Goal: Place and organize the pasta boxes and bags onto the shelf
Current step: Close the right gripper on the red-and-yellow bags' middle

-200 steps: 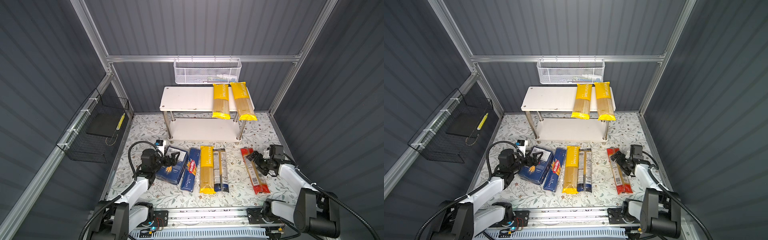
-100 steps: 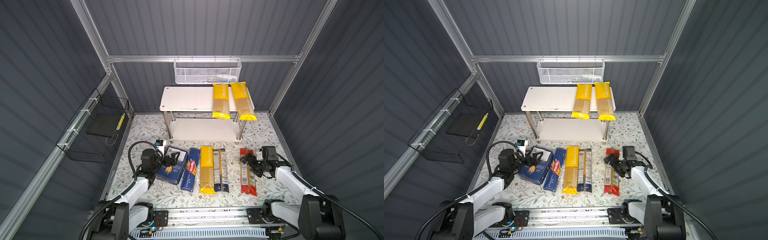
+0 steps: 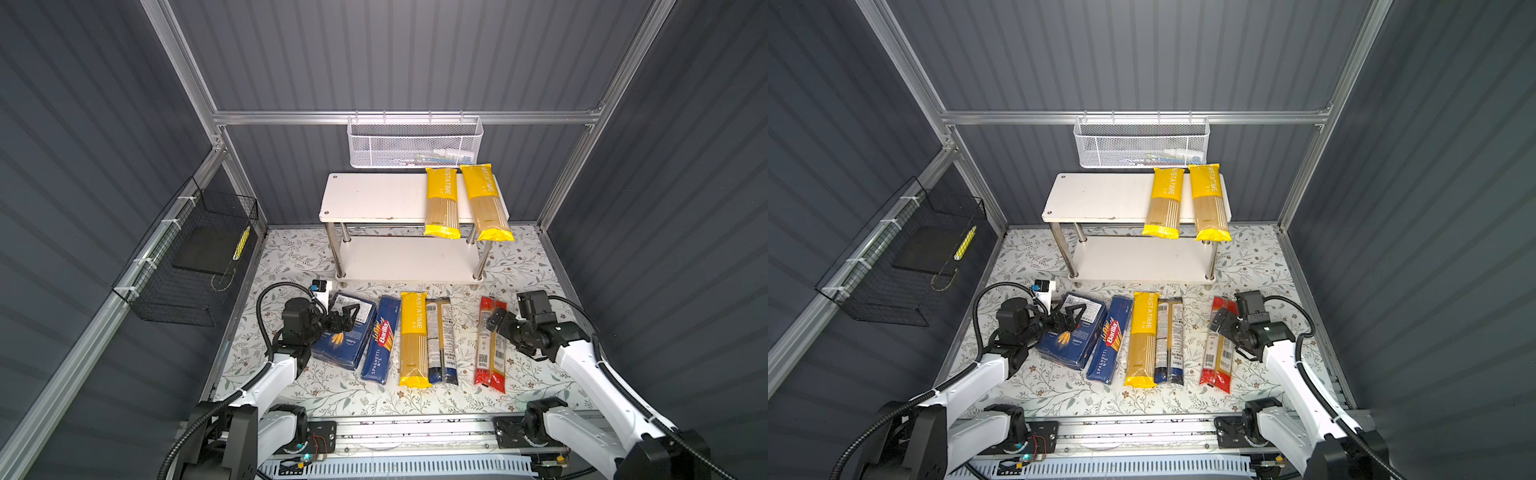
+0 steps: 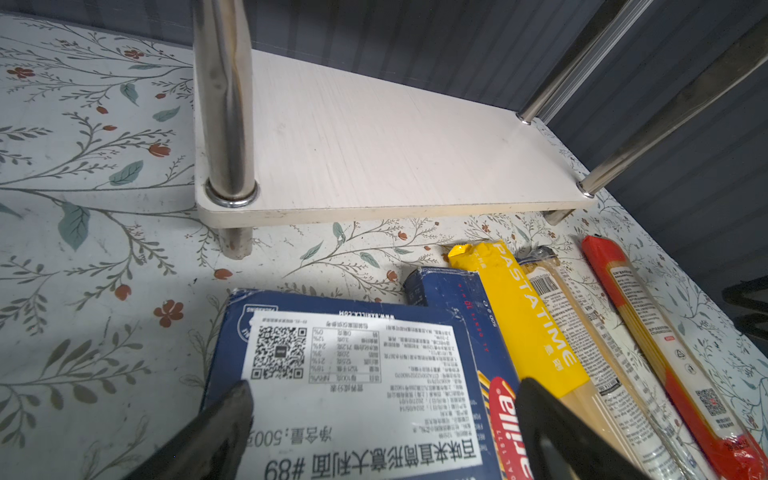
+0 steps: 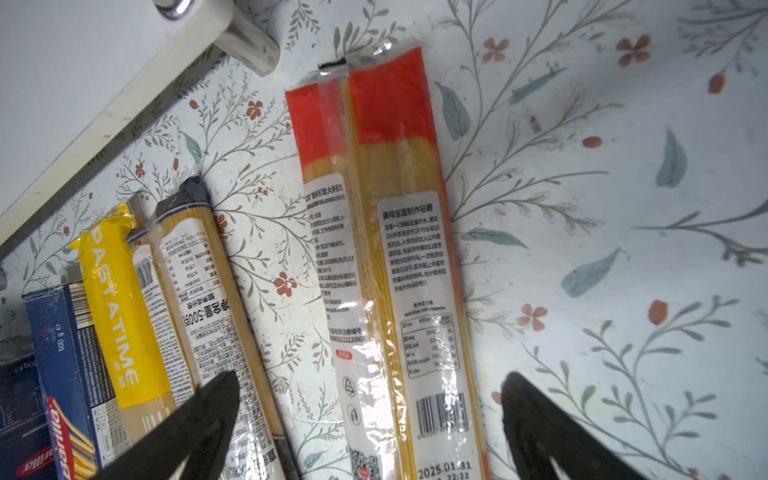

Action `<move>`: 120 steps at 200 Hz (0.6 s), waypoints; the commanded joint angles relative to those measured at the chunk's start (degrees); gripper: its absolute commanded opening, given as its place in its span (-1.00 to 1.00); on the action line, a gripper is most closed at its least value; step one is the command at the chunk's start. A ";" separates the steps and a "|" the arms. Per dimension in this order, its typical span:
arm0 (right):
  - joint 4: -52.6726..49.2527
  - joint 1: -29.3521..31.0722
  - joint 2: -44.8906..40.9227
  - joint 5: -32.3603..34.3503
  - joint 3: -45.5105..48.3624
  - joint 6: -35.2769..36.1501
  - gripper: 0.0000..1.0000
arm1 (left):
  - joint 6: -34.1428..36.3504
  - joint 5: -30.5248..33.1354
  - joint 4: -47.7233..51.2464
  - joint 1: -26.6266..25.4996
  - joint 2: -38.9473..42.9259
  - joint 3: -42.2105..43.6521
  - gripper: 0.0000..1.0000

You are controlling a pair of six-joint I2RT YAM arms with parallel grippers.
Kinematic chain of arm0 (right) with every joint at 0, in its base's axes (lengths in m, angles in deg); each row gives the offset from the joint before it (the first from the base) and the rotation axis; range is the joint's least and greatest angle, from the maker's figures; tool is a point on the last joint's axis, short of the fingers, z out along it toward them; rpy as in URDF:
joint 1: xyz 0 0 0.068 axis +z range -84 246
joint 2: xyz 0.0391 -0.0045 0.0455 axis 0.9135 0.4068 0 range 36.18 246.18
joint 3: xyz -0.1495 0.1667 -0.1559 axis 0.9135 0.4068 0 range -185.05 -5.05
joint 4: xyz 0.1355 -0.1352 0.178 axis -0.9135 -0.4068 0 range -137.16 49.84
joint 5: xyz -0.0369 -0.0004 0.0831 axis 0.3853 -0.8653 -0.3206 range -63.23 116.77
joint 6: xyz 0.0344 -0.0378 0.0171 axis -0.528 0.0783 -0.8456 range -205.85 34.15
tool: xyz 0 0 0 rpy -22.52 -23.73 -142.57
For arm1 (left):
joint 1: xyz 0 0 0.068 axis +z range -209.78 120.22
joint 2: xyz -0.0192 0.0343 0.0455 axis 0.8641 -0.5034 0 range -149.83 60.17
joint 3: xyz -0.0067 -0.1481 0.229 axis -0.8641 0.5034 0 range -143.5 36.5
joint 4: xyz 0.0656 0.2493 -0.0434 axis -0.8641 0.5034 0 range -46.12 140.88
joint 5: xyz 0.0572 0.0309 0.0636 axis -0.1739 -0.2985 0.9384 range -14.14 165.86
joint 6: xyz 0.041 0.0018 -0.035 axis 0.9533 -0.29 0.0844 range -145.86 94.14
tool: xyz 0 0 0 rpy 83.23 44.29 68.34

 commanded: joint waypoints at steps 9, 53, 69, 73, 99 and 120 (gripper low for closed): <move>-2.74 1.10 0.68 3.31 -0.27 1.96 0.98 | 0.68 -0.19 0.17 -0.41 -0.15 -1.29 0.99; -2.47 2.01 10.60 1.87 -2.64 4.36 0.98 | 0.70 -0.19 0.20 -0.41 -0.26 -1.32 0.99; -2.50 3.21 14.57 1.86 -4.25 5.45 0.98 | 0.68 -0.22 0.19 -0.41 -0.19 -1.34 0.99; -2.61 3.41 15.33 1.98 -4.66 5.58 0.98 | 0.68 -0.19 0.18 -0.41 -0.15 -1.26 0.99; -2.31 4.09 17.75 3.27 -5.96 6.49 0.98 | 0.67 -0.14 0.22 -0.41 -0.09 -1.15 0.99; -3.39 4.09 19.34 5.43 -6.42 7.04 0.98 | 0.67 -0.15 0.16 -0.41 -0.12 -1.24 0.99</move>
